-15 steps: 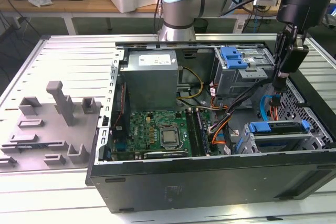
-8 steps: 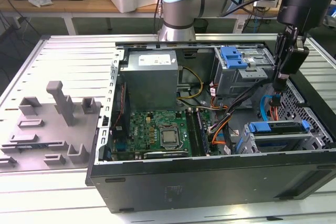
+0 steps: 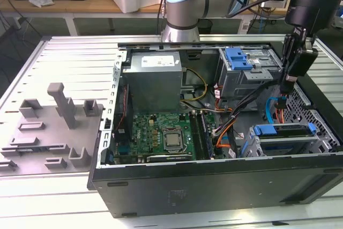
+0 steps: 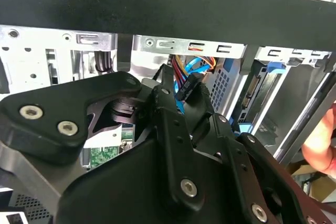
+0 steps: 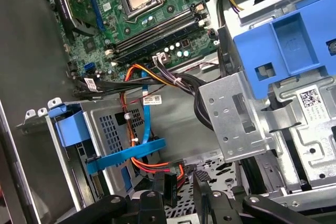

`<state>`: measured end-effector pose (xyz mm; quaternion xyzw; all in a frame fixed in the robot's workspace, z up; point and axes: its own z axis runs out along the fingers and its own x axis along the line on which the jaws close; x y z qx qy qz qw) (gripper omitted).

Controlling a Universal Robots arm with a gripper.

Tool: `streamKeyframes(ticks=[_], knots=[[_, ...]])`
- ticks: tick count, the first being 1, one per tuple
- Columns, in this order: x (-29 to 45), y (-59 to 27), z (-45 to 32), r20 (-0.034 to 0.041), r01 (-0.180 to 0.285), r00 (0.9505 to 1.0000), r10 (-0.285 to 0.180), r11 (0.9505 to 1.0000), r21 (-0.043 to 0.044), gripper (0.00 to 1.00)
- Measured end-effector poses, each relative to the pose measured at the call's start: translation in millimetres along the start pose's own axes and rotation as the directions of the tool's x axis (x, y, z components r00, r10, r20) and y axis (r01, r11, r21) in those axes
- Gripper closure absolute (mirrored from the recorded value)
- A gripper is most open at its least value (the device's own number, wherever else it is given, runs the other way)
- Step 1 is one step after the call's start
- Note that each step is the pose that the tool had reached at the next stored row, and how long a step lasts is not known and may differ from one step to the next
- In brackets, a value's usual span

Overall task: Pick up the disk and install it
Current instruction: 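Insert the first disk wire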

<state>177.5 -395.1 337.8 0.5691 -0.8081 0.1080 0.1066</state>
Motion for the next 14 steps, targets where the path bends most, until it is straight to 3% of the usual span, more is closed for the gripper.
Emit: streamKeyframes(ticks=[4,7,12,14], knots=[[0.0,0.2,0.4,-0.0075,0.02,0.9998,-0.02,0.9998,0.0094,0.65],[0.1,0.9,0.6,-0.0187,0.045,0.9988,-0.045,0.9988,0.0212,0.65],[1.5,5.5,1.5,-0.0266,0.053,0.9983,-0.052,0.9983,0.0259,0.65],[0.4,5.9,1.8,-0.0376,0.054,0.9979,-0.053,0.9981,0.0298,0.65]])
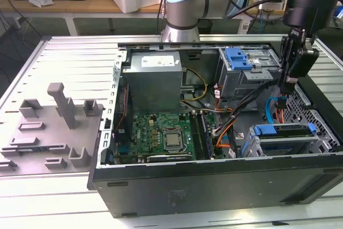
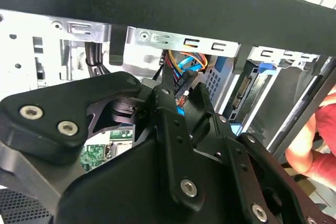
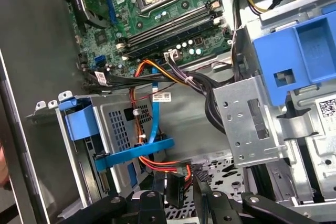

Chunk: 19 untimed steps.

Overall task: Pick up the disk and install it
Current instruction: 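Insert the first disk wire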

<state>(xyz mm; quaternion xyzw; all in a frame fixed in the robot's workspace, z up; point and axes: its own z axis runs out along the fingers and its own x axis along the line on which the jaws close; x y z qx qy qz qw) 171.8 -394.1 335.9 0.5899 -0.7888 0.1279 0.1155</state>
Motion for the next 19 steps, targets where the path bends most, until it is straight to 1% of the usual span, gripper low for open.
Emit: streamKeyframes(ticks=[1,3,5,6,7,8,9,12,14,15,17,19], knots=[[-2.4,0.7,-0.5,-0.0126,0.0,0.9999,0.0,1.0,0.0038,0.65],[-8.3,2.5,-2.6,-0.0304,0.0,0.9995,0.001,1.0,0.0089,0.65],[-13.9,4.2,-4.3,-0.0457,-0.001,0.999,0.001,0.9999,0.0134,0.65],[-15.8,4.8,-4.7,-0.0595,-0.001,0.9982,0.002,0.9998,0.0174,0.65],[-16.0,4.8,-4.3,-0.0683,-0.001,0.9977,0.002,0.9998,0.02,0.65],[-16.2,4.8,-4.1,-0.0738,0.0,0.9973,0.002,0.9998,0.0219,0.65],[-16.3,4.8,-3.7,-0.0766,0.0,0.9971,0.002,0.9997,0.0228,0.65],[-17.0,5.0,-1.8,-0.0803,0.001,0.9968,0.001,0.9997,0.0242,0.65],[-17.9,5.1,0.9,-0.0839,0.003,0.9965,0.0,0.9997,0.0258,0.65],[-18.1,5.2,1.3,-0.0875,0.003,0.9962,-0.001,0.9996,0.027,0.65],[-18.2,5.2,1.6,-0.0908,0.003,0.9959,-0.001,0.9996,0.028,0.65],[-18.4,5.3,2.2,-0.096,0.004,0.9954,-0.001,0.9995,0.0298,0.65]])
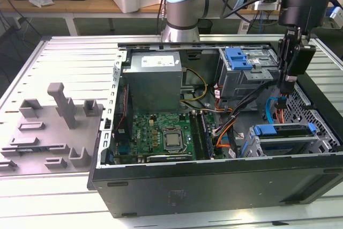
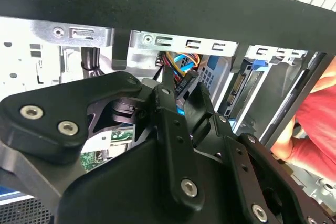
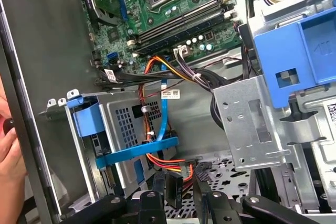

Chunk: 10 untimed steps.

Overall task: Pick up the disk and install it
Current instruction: 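Insert the first disk wire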

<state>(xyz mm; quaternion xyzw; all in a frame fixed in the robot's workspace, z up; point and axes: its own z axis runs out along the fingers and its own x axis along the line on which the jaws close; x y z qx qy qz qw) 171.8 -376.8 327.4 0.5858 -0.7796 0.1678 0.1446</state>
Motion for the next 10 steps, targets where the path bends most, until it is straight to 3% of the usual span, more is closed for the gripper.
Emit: streamKeyframes(ticks=[7,10], knots=[[-0.5,0.1,1.0,-0.0201,0.0,0.9998,0.0,1.0,0.0062,0.65],[-0.7,0.1,1.4,-0.0324,0.0,0.9995,0.0,1.0,0.0097,0.65]])
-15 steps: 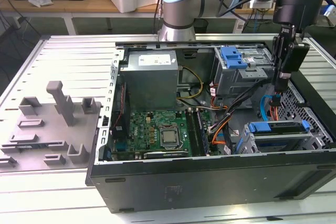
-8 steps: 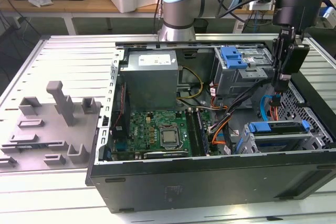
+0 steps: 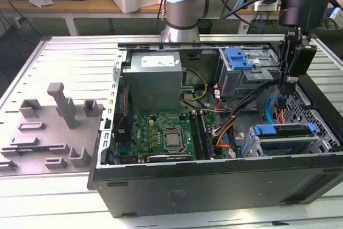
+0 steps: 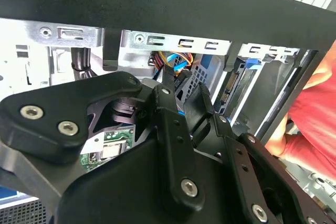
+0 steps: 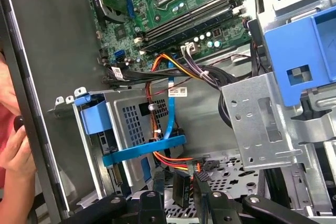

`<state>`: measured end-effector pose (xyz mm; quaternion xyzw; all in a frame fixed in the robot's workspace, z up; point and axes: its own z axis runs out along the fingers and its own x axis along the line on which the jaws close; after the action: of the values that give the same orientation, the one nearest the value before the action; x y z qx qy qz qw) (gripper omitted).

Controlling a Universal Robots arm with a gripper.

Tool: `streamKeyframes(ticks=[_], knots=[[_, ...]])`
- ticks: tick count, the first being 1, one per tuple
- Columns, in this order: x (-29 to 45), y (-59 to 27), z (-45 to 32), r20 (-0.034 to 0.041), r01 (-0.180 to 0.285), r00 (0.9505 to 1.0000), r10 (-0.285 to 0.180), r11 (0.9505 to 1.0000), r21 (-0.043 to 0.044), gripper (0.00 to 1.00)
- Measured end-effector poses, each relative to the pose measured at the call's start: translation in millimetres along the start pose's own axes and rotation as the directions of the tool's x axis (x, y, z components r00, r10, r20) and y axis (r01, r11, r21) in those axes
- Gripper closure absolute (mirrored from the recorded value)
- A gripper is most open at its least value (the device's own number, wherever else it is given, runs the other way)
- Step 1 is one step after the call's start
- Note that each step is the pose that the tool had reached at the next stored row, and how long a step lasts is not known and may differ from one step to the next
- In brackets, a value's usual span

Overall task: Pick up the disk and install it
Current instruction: 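Insert the first disk wire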

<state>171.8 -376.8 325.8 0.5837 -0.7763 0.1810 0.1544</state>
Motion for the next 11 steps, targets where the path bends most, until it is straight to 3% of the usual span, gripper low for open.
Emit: streamKeyframes(ticks=[11], knots=[[-0.2,0.1,0.1,-0.0044,0.0,1.0,0.0,1.0,0.0012,0.65]])
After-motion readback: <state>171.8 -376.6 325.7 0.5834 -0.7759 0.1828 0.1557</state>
